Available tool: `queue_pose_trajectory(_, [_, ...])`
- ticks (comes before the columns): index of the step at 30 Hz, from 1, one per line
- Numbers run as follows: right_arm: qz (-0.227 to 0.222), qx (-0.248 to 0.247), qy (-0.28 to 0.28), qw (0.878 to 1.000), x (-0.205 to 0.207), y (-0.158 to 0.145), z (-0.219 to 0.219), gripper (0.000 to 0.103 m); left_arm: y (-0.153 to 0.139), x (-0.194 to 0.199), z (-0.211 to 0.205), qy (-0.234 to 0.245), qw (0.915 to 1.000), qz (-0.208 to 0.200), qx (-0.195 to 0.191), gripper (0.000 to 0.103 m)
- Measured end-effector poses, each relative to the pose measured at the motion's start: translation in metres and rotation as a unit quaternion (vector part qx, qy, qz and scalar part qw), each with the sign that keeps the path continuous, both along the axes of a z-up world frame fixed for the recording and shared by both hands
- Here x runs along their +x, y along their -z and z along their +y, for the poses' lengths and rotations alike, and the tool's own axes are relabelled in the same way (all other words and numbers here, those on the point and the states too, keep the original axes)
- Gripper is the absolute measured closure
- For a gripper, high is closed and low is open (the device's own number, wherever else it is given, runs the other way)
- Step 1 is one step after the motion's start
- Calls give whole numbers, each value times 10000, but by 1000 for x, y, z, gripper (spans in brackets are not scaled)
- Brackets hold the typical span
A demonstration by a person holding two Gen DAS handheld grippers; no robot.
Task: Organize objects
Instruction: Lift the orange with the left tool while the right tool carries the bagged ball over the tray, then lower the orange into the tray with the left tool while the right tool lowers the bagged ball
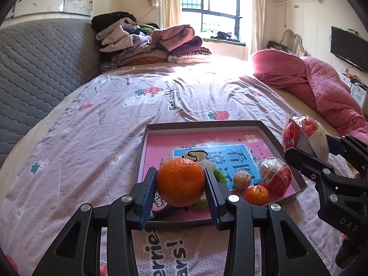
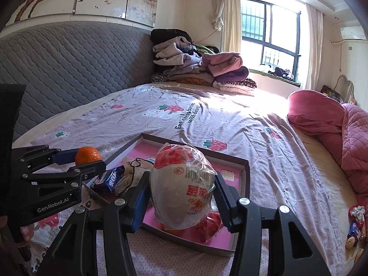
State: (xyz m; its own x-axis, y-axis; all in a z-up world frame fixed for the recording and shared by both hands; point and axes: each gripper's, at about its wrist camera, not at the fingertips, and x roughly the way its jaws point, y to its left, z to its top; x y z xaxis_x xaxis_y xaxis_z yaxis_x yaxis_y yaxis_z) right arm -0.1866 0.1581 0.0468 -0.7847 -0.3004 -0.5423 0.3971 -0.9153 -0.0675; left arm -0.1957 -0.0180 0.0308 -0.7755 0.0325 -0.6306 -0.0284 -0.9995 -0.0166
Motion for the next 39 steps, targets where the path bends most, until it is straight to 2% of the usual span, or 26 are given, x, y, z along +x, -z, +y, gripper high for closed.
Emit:
queue_pose_trajectory(11, [-102, 188, -92, 9997, -18, 23, -13, 51, 16, -34, 0, -29, 10000, -71, 33, 61])
queue_pose_trajectory(20, [-250, 565, -360, 9974, -22, 54, -38, 51, 38, -49, 2, 6, 9997, -236, -10, 61])
queue_pose_trajectory(29, [-375, 680, -401, 9962, -27, 75, -49, 51, 54, -59, -1, 21, 9992, -405, 12, 61])
queue_pose_trajectory(39, [-462, 759, -340, 9955, -34, 86, -49, 51, 61, -61, 7, 69, 9990, -441, -17, 61])
